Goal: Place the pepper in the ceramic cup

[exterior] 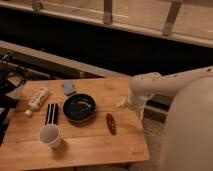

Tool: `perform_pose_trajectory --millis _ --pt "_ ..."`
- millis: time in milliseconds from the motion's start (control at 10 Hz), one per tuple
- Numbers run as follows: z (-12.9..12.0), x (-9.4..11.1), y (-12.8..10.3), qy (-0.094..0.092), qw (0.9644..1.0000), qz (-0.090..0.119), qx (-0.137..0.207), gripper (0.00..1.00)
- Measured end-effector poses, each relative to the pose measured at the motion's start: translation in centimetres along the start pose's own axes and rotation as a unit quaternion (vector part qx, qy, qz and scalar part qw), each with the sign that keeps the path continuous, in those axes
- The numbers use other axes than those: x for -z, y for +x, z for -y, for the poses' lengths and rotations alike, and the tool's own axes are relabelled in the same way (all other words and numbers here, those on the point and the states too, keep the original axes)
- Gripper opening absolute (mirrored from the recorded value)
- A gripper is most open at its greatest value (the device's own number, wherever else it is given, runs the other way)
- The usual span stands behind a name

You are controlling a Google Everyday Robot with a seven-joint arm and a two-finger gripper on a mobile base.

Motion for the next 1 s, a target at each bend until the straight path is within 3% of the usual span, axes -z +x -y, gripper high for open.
perform_pose_trajectory --millis 200,1000 --pt "-0.44 -0.85 0.43 0.005 1.0000 -0.004 0.005 0.80" --pt "-0.36 -0.91 0.52 0.007 0.9999 -0.007 0.005 0.80"
